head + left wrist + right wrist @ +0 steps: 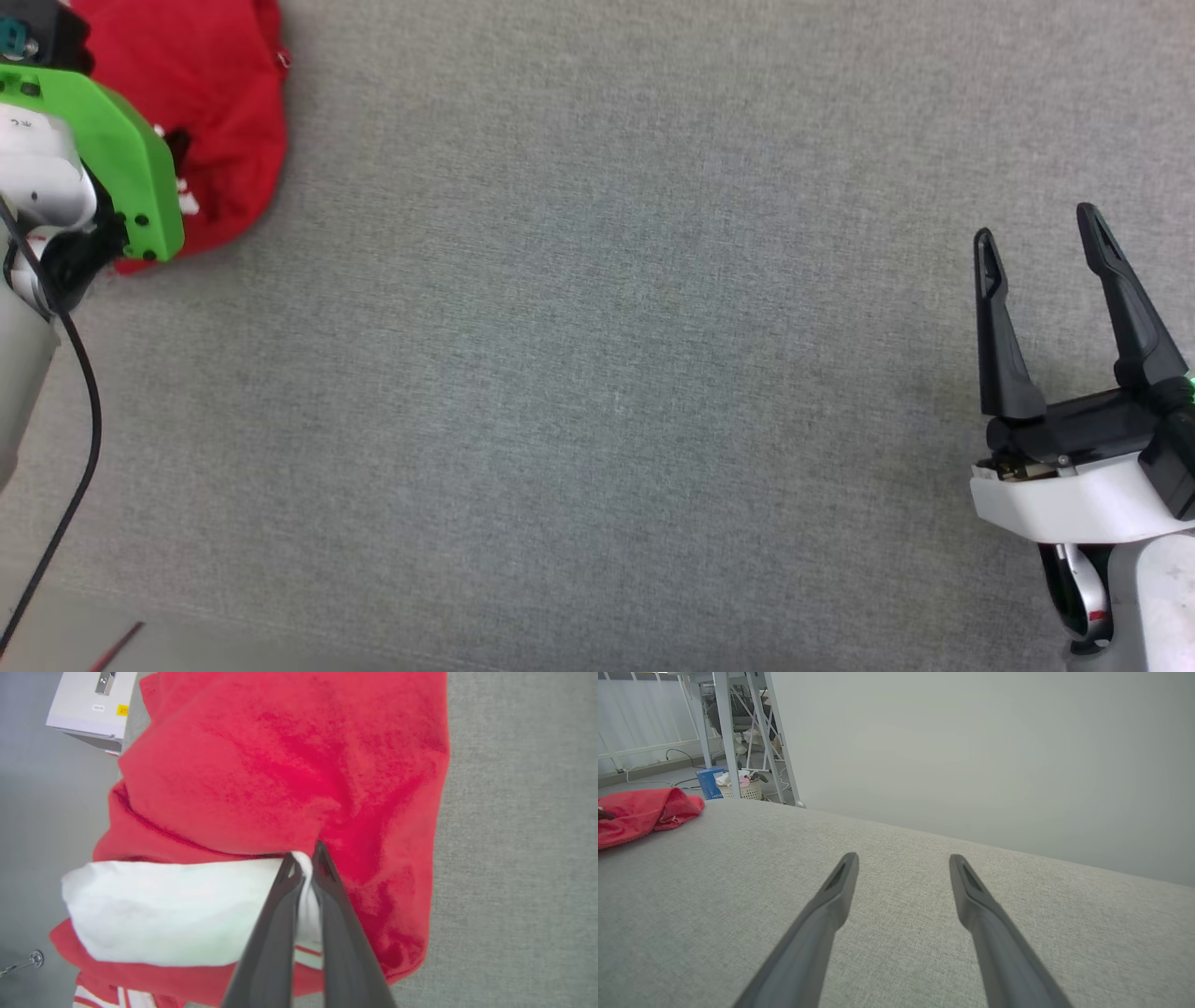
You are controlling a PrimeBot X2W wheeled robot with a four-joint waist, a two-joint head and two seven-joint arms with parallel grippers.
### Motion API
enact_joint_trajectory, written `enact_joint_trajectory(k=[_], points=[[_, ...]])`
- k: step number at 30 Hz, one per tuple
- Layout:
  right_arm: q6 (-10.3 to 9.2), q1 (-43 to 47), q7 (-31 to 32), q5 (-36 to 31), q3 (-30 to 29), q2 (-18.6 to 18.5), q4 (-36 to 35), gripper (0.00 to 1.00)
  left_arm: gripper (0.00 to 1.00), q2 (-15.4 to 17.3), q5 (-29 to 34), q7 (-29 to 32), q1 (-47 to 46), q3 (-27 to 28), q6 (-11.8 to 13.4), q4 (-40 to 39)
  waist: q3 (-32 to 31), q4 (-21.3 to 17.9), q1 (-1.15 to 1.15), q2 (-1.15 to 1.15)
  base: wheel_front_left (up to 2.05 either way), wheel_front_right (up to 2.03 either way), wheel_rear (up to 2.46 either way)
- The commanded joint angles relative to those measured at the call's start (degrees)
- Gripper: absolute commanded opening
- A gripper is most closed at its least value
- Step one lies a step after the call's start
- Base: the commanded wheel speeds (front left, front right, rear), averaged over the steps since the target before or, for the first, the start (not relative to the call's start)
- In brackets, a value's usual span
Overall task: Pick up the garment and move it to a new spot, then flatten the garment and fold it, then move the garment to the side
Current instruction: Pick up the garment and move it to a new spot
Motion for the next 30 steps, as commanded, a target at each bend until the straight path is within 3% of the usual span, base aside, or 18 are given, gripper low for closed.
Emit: enact_joint_trajectory(k=[1, 8, 15, 23, 30], points=[[-0.04, 0.2, -0.3, 0.4, 0.1, 0.4, 0.4, 1.00, 0.00, 1.0, 0.4, -2.0, -2.1, -0.7, -0.2, -1.2, -3.4, 1.1, 0.00, 0.00, 0.00, 0.00, 0.00], [-0.04, 1.7, -0.3, 1.4, 0.2, 2.1, 2.0, 1.00, 0.00, 2.7, 1.8, -6.8, -5.0, -5.8, -0.2, -8.3, -9.0, 1.1, 0.00, 0.00, 0.00, 0.00, 0.00], [-0.04, 2.7, -0.3, 2.4, -0.2, 3.3, 2.7, 1.00, 0.00, 2.4, 3.8, -8.8, -8.4, -9.4, -0.2, -14.8, -12.2, -1.3, 0.00, 0.00, 0.00, 0.00, 0.00], [-0.04, 3.1, -0.3, 4.0, -1.4, 3.8, 2.8, 1.00, 0.00, -2.7, 7.0, -9.7, -12.2, -13.6, -0.2, -21.0, -13.1, -6.8, 0.00, 0.00, 0.00, 0.00, 0.00], [-0.04, 3.3, -0.3, 6.6, -2.8, 3.8, 2.9, 1.00, 0.00, -10.7, 8.9, -11.3, -14.4, -18.7, -0.2, -22.6, -12.8, -11.5, 0.00, 0.00, 0.00, 0.00, 0.00]])
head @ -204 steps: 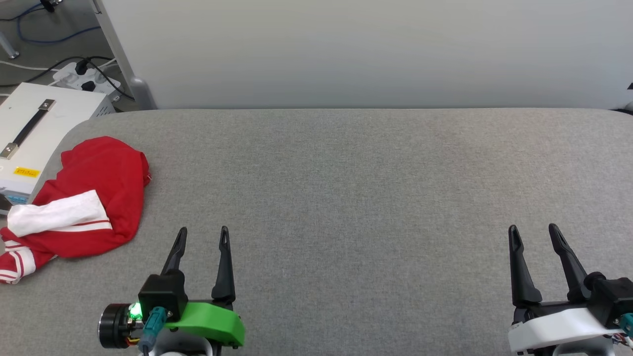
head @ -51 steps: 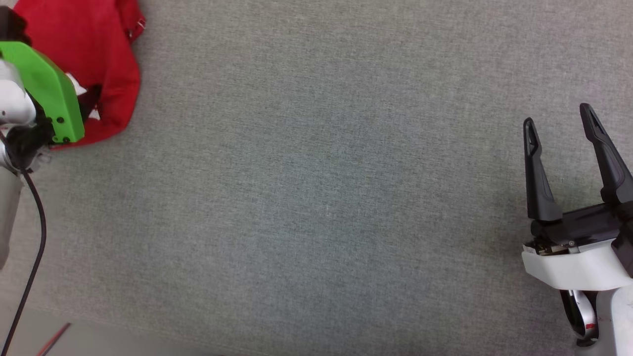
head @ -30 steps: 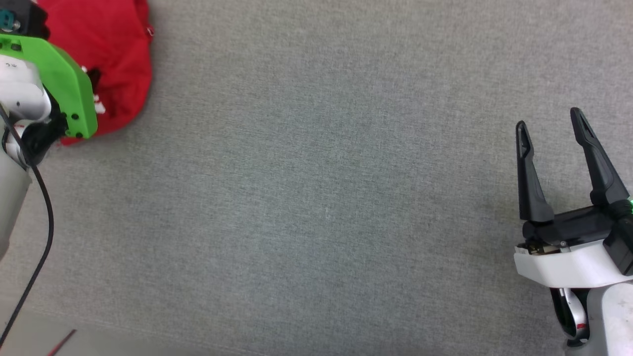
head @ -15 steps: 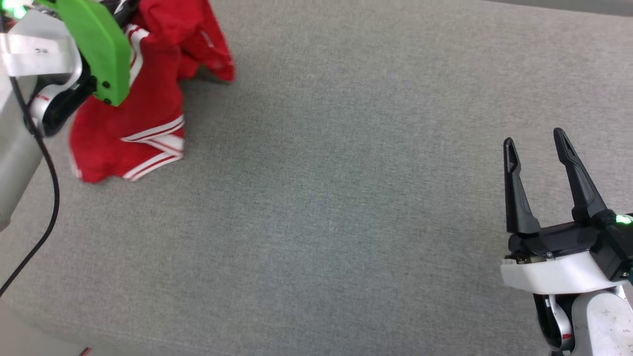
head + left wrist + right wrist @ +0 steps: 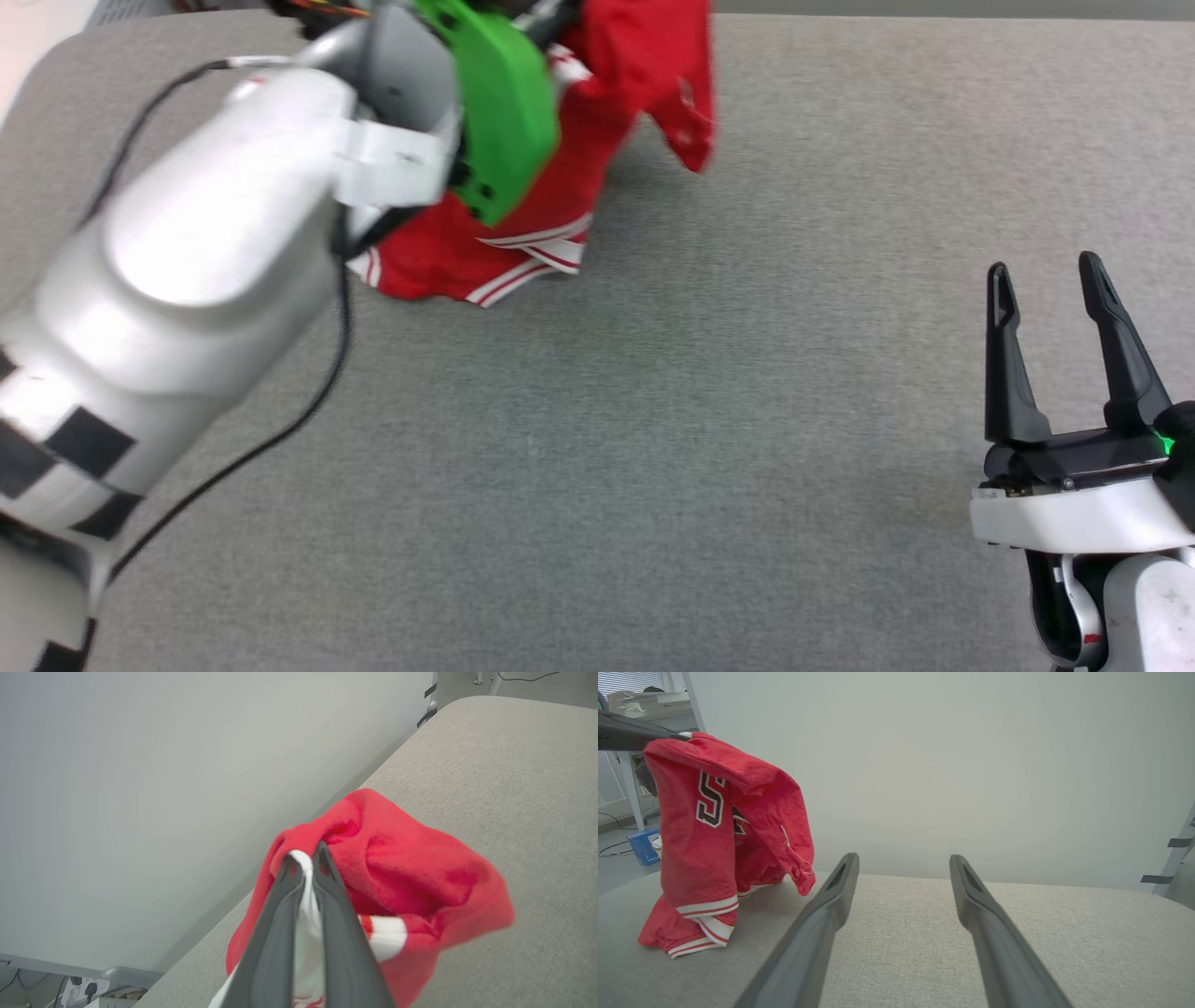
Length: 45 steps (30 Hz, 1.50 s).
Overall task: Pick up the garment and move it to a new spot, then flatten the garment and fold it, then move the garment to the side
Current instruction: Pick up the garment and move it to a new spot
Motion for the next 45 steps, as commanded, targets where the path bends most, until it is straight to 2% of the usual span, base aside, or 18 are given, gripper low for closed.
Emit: enact_joint_trajectory(k=[1, 10, 17, 21, 27, 31, 34, 35, 36, 42, 45], points=[[-0.04, 0.4, -0.3, 0.7, -0.3, 0.0, 0.1, 1.00, 0.00, -1.4, 0.5, -0.7, -1.2, -1.0, -0.2, -0.2, 0.1, -2.8, 0.00, 0.00, 0.00, 0.00, 0.00], [-0.04, 0.2, -0.3, 2.0, -2.5, 0.0, 0.0, 1.00, 0.00, -12.6, -0.2, -5.5, -0.2, -10.2, -0.2, 2.8, 1.5, -5.6, 0.00, 0.00, 0.00, 0.00, 0.00], [-0.04, -0.6, -0.3, 2.4, -3.0, 0.0, -0.3, 1.00, 0.00, -19.5, 0.8, -7.6, 7.1, -12.9, -0.2, 9.3, 3.3, -6.6, 0.00, 0.00, 0.00, 0.00, 0.00], [-0.04, -1.0, -0.3, 2.3, -3.0, 0.0, -0.2, 1.00, 0.00, -21.8, 5.6, -4.8, 12.9, -13.0, -0.2, 10.4, 4.3, -6.8, 0.00, 0.00, 0.00, 0.00, 0.00], [-0.04, -1.5, -0.3, 2.2, -2.5, 0.0, 0.2, 1.00, 0.00, -23.6, 11.3, -0.6, 21.4, -13.0, -0.2, 9.7, 5.0, -6.9, 0.00, 0.00, 0.00, 0.00, 0.00], [-0.04, -1.7, -0.3, 2.2, -2.0, 0.0, 0.5, 1.00, 0.00, -24.3, 12.8, 0.9, 25.3, -13.0, -0.2, 8.5, 5.1, -7.1, 0.00, 0.00, 0.00, 0.00, 0.00], [-0.04, -1.6, -0.3, 2.1, -2.1, 0.0, 0.8, 1.00, 0.00, -24.5, 12.7, -0.2, 25.8, -13.0, -0.2, 8.4, 4.6, -6.8, 0.00, 0.00, 0.00, 0.00, 0.00], [-0.04, -1.5, -0.3, 2.0, -2.1, 0.0, 1.0, 1.00, 0.43, -24.6, 12.5, -1.3, 25.4, -13.0, -0.2, 8.7, 4.1, -6.6, 0.00, 0.00, 0.00, 0.00, 0.00], [-0.04, -1.3, -0.3, 2.0, -2.1, 0.0, 1.1, 1.00, 1.00, -24.7, 12.5, -2.6, 25.0, -13.0, -0.2, 9.0, 3.8, -6.5, 0.00, 0.00, 0.00, 0.00, 0.00], [-0.04, 0.5, -0.3, 1.8, -2.3, 0.0, 1.9, 1.00, 1.00, -24.9, 11.6, -16.3, 21.1, -11.7, -0.1, 13.4, 0.0, -5.0, 0.00, 0.00, 0.00, 0.00, 0.00], [-0.04, 1.5, -0.3, 1.7, -2.4, 0.0, 2.0, 1.00, 1.00, -25.0, 11.5, -22.4, 20.4, -9.5, 1.7, 14.7, -2.1, -4.1, 0.00, 0.00, 0.00, 0.00, 0.00]])
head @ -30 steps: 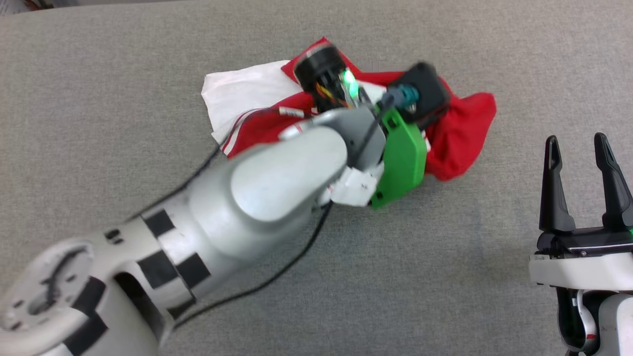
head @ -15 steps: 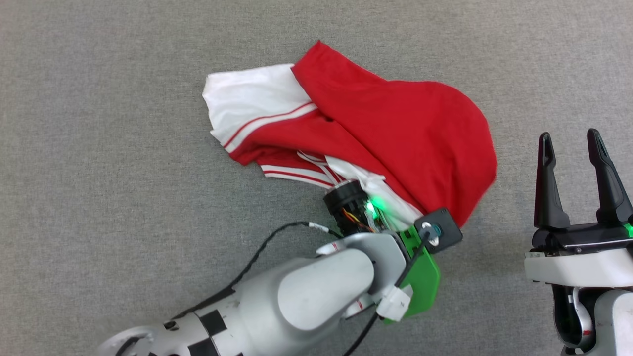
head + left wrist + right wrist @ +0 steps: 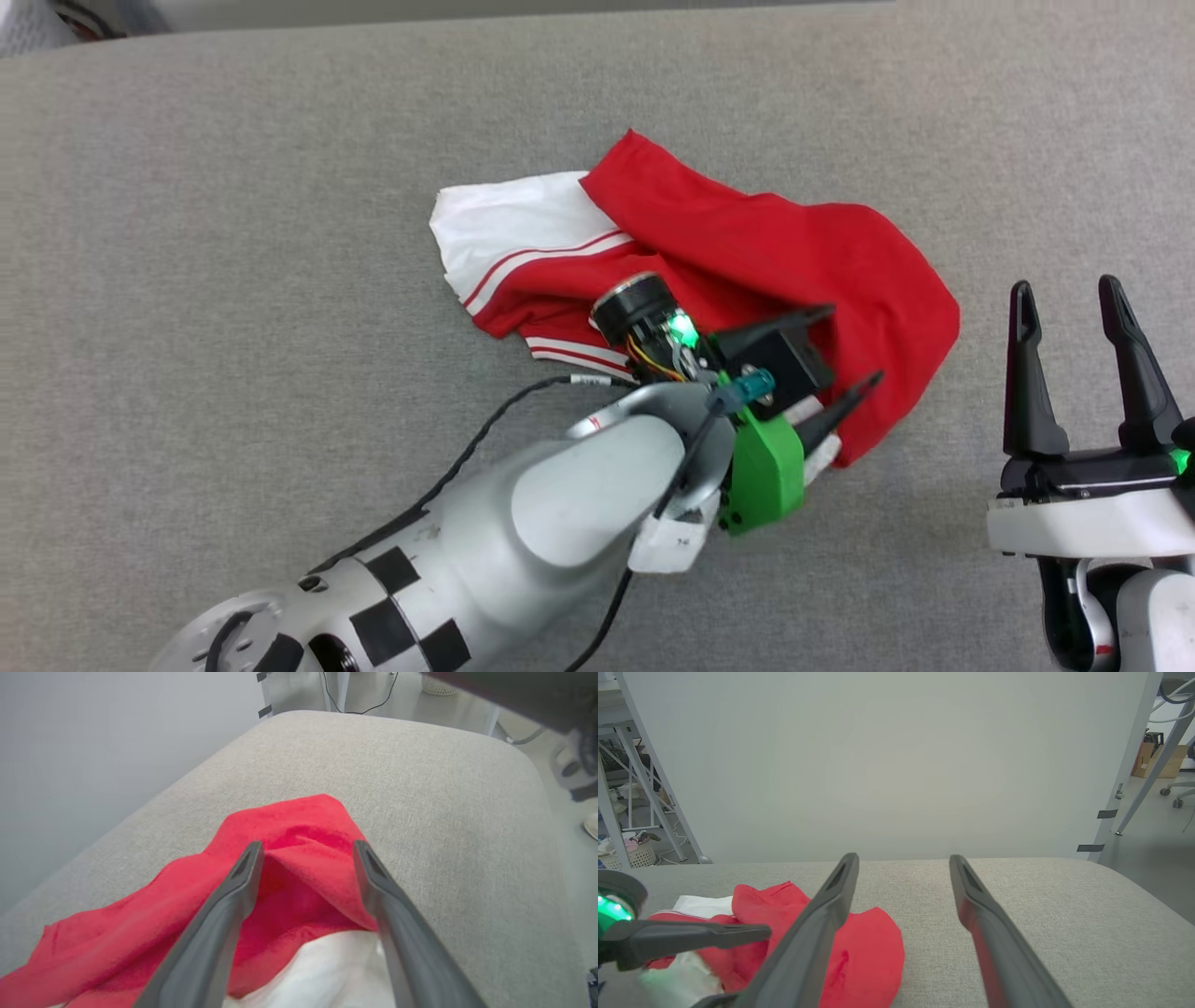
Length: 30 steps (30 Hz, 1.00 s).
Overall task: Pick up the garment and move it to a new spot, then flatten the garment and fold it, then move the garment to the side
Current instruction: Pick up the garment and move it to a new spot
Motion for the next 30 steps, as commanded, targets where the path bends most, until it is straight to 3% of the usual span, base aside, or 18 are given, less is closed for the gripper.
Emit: enact_joint_trajectory(k=[1, 7, 17, 23, 30], points=[[-0.04, 0.8, -0.3, -0.1, 0.0, 0.0, 0.2, 1.00, 1.00, -0.2, -0.4, -1.8, -0.9, 0.9, 1.2, 0.4, -2.8, 1.6, 0.00, 0.00, 0.00, 0.00, 0.00], [-0.04, 2.6, -0.3, -0.4, -0.3, 0.0, 0.4, 1.00, 1.00, 1.4, 0.0, -5.4, -0.1, 6.2, 6.6, -0.1, -5.9, 3.6, 0.00, 0.00, 0.00, 0.00, 0.00], [-0.04, 4.5, -0.3, -0.5, -0.7, 0.0, 0.4, 1.00, 1.00, 10.2, 5.0, -5.8, 10.7, 23.1, 15.8, -13.6, -8.6, 6.2, 0.00, 0.00, 0.00, 0.00, 0.00], [-0.04, 5.3, -0.3, -0.6, -0.6, 0.0, 0.7, 1.00, 1.00, 13.5, 8.6, -5.8, 20.3, 33.4, 18.5, -20.0, -9.7, 7.0, 0.00, 0.00, 0.00, 0.00, 0.00], [-0.04, 6.3, -0.3, -0.7, -0.3, 0.0, 1.0, 1.00, 1.00, 14.8, 12.0, -5.8, 30.8, 43.7, 18.2, -23.6, -11.1, 7.3, 0.00, 0.00, 0.00, 0.00, 0.00]])
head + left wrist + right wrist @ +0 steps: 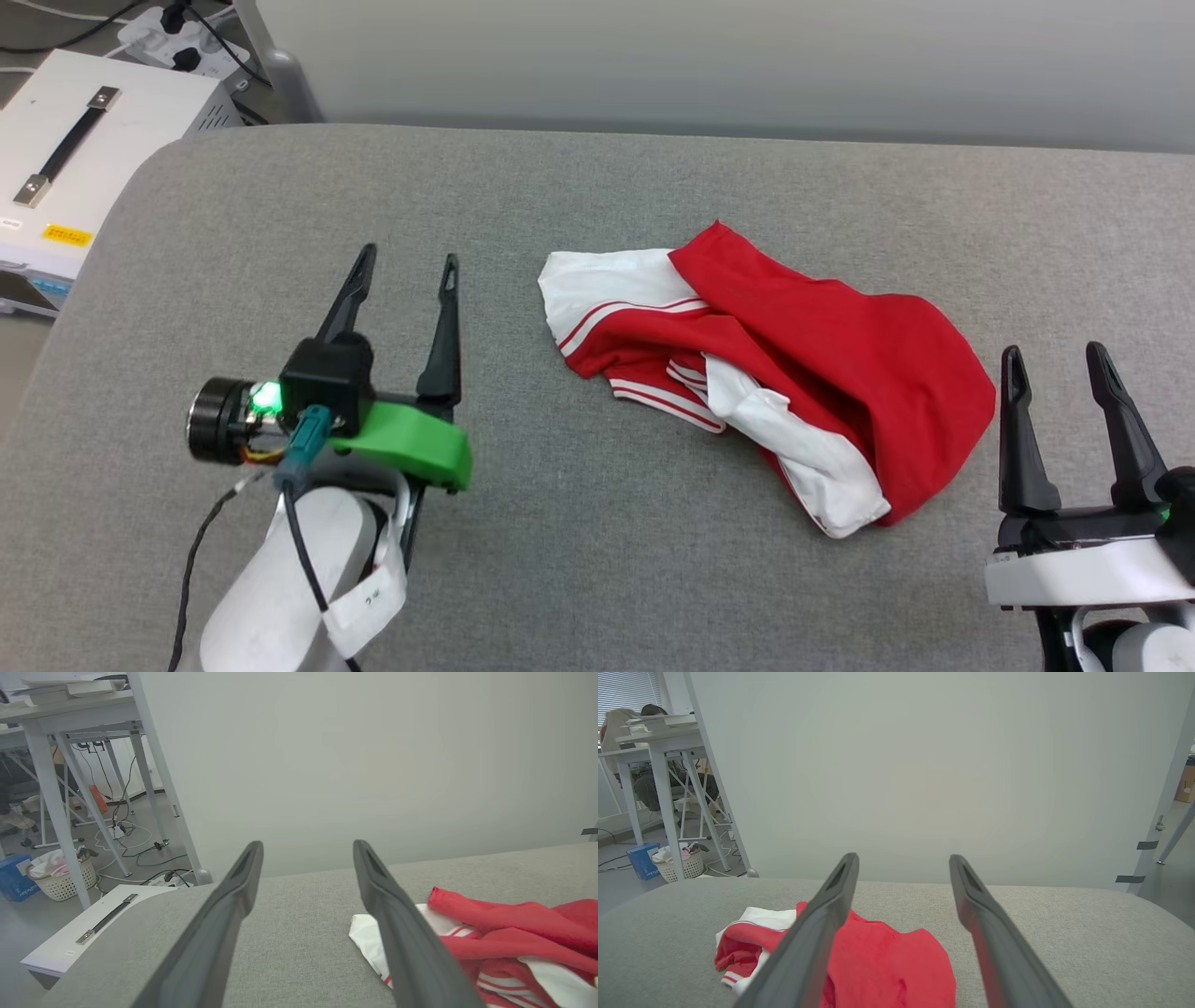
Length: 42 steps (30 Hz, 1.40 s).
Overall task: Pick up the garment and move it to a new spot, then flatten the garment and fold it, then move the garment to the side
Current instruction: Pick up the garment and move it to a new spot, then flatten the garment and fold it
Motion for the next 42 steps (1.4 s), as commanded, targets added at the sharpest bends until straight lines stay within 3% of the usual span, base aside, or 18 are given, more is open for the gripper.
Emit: enact_joint_trajectory(k=[1, 11, 25, 42], points=[[-0.04, 1.1, -0.3, -0.3, 0.0, 0.0, 0.2, 1.00, 1.00, 0.0, 1.0, -0.3, 2.6, 1.5, -0.4, -0.6, -0.4, 0.0, 0.00, 0.00, 0.00, 0.00, 0.00], [-0.04, 2.6, -0.3, -0.2, 0.1, 0.0, 0.9, 1.00, 1.00, -4.1, 5.6, -0.3, 14.3, 11.3, -4.9, -3.6, -2.1, -0.2, 0.00, 0.00, 0.00, 0.00, 0.00], [-0.04, 5.3, -0.3, -0.4, 0.8, 0.0, 2.6, 1.00, 1.00, -10.5, 11.6, -0.3, 20.7, 18.2, -11.6, -3.0, -4.0, 0.9, 0.00, 0.00, 0.00, 0.00, 0.00], [-0.04, 5.7, -0.3, -0.4, 1.1, 0.0, 3.9, 1.00, 1.00, -13.6, 15.2, -0.3, 21.7, 22.0, -15.2, -1.6, -4.4, 1.5, 0.00, 0.00, 0.00, 0.00, 0.00]])
